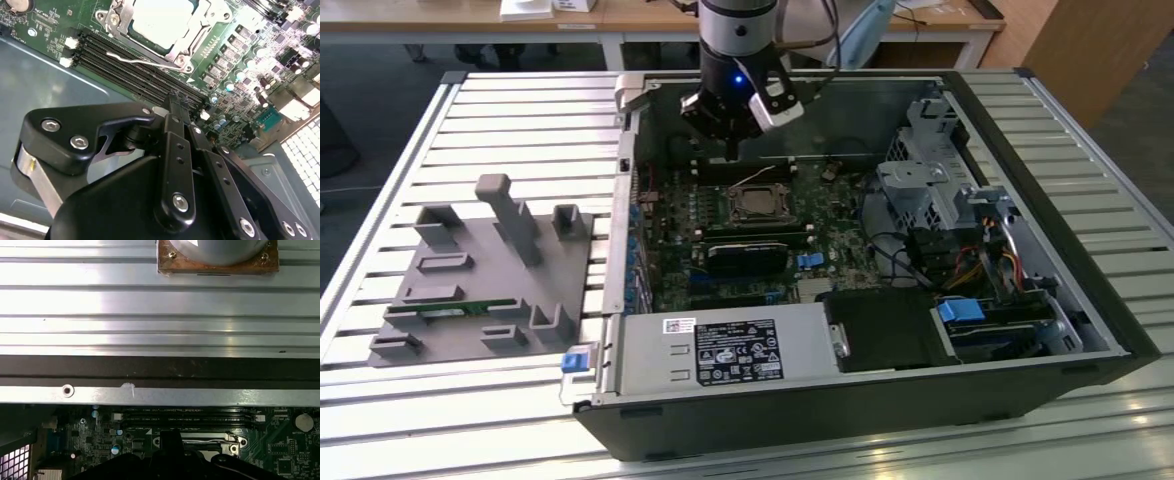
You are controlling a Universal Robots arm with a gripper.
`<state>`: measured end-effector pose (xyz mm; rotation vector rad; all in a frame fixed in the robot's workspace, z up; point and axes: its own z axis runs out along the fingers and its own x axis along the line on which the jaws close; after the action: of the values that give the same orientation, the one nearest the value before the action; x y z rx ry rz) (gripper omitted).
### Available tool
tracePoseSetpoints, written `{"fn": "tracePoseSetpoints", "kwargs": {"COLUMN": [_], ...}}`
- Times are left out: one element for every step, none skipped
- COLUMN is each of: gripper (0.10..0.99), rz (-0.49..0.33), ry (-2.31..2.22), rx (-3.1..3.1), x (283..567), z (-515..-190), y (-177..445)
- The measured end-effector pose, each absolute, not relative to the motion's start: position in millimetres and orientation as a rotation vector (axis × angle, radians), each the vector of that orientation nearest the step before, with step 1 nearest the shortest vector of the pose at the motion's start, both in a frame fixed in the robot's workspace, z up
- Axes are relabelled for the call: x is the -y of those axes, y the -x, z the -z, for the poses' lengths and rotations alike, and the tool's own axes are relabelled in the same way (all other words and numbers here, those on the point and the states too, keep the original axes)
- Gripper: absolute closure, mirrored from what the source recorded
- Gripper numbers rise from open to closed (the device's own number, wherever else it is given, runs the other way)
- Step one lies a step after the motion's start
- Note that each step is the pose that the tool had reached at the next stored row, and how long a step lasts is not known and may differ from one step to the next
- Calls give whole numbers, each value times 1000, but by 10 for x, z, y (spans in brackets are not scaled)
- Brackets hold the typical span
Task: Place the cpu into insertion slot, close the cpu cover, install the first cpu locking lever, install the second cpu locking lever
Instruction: 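Install the first cpu locking lever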
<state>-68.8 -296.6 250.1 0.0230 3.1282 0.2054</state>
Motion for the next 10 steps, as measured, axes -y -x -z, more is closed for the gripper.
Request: {"fn": "tracePoseSetpoints", "kwargs": {"gripper": [980,980,980,980,980,980,980,980,980,980], "rz": [-206,-206,-207,-206,-206,-206,-206,-206,-206,-206], "ry": [-23,-23,-23,-23,-23,-23,-23,-23,-23,-23], "rx": [-3128,-3128,-3128,-3128,-3128,-3128,-3128,-3128,-3128,-3128], "x": [2965,2965,2965,2966,2965,2965,2965,2965,2966,2966], "z": [-2496,-2489,-2481,-2473,-2466,-2460,-2456,-2453,-2449,-2444], "y": [687,686,684,677,666,650,637,623,610,597]}}
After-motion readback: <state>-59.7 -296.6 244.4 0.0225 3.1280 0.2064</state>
